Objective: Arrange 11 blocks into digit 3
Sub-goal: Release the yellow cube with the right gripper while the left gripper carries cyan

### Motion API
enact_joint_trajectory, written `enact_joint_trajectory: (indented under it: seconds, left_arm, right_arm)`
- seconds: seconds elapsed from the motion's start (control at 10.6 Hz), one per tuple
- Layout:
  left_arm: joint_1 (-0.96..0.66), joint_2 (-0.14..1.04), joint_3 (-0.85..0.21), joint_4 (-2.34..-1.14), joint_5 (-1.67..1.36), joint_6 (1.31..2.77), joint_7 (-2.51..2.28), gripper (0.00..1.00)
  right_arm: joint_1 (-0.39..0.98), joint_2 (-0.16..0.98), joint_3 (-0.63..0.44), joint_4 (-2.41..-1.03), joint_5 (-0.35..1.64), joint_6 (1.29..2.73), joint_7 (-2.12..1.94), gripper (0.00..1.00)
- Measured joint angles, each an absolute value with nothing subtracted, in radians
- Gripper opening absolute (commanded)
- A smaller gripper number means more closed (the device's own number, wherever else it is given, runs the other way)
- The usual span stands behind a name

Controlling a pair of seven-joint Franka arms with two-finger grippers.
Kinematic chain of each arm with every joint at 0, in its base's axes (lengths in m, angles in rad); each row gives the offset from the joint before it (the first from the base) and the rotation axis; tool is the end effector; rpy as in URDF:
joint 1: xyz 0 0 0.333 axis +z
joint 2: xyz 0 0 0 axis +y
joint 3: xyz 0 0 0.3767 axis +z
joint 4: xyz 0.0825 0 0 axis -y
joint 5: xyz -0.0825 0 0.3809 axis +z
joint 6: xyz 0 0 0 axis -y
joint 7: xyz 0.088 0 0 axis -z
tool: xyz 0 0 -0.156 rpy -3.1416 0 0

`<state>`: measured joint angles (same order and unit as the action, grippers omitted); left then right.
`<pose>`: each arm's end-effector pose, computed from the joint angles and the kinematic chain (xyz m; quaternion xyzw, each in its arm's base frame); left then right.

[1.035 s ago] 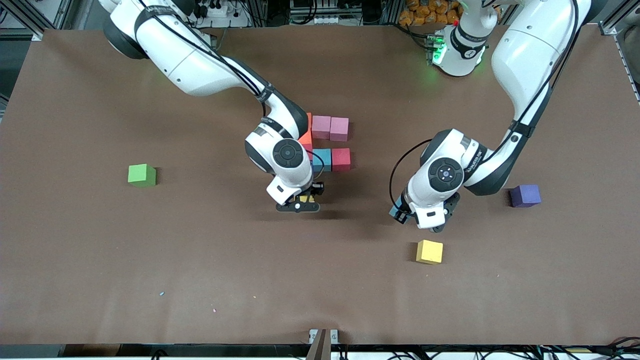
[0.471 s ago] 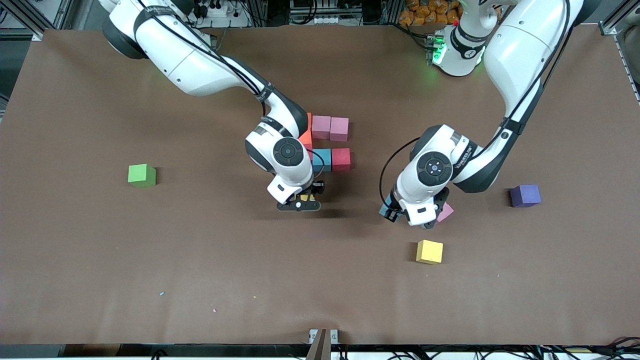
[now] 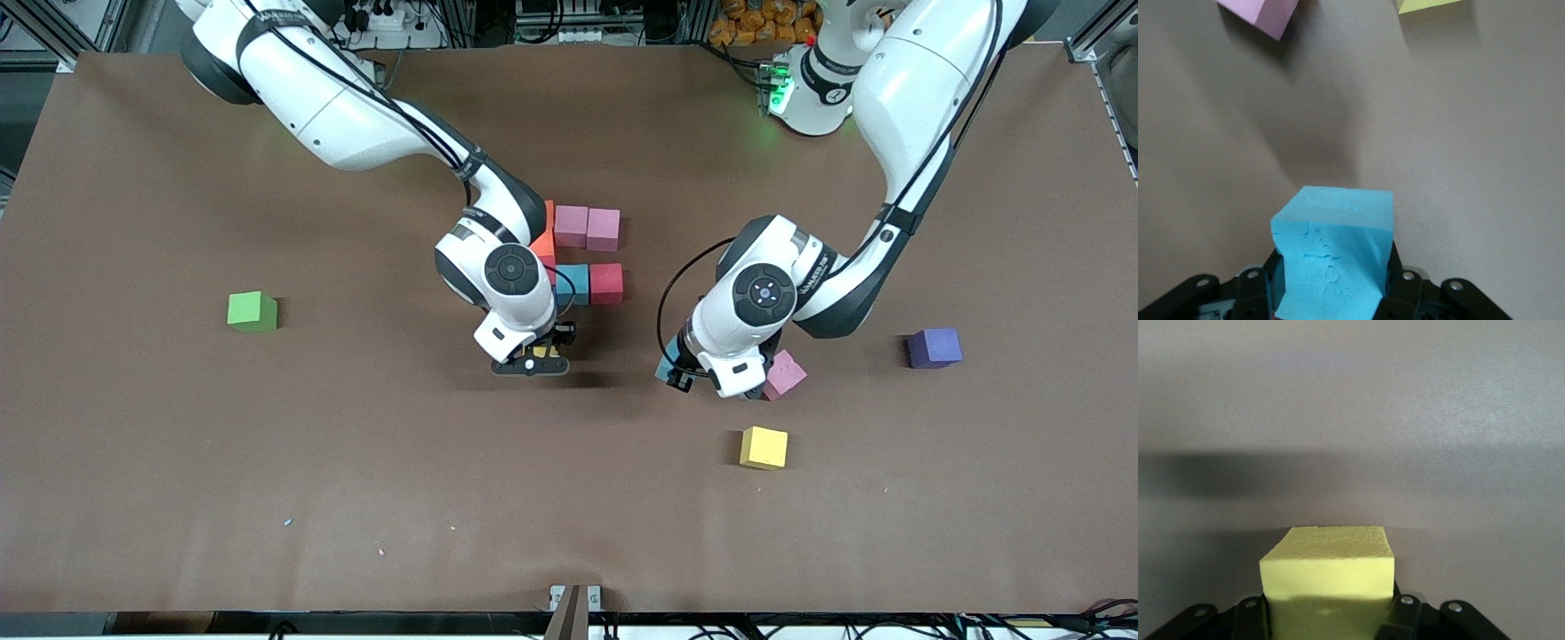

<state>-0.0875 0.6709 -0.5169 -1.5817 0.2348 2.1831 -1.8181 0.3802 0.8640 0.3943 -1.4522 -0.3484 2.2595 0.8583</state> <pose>0.6396 -0.3506 0.2860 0.8301 0.5544 -0.0513 0.0322 0.5982 0.4754 0.1893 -0.9999 -0.0045 0.0036 0.0158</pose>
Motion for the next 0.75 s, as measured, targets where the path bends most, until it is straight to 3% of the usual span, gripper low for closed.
enact_joint_trajectory:
  seconds: [0.19, 0.28, 0.75]
  left_arm:
    - [-0.092, 0.671, -0.517, -1.580, 0.235, 2.183, -1.830, 0.09]
    - [-0.092, 0.672, -0.517, -1.579, 0.235, 2.183, -1.830, 0.09]
    - [-0.112, 0.679, -0.517, -1.572, 0.235, 2.183, -1.851, 0.09]
  right_arm:
    - [0.379, 0.864, 0.394, -1.452, -0.349, 2.260, 0.858, 0.87]
    - [0.379, 0.864, 0.394, -1.453, -0.349, 2.260, 0.858, 1.00]
    - [0.378, 0.864, 0.395, -1.455, -0.350, 2.261, 0.859, 1.00]
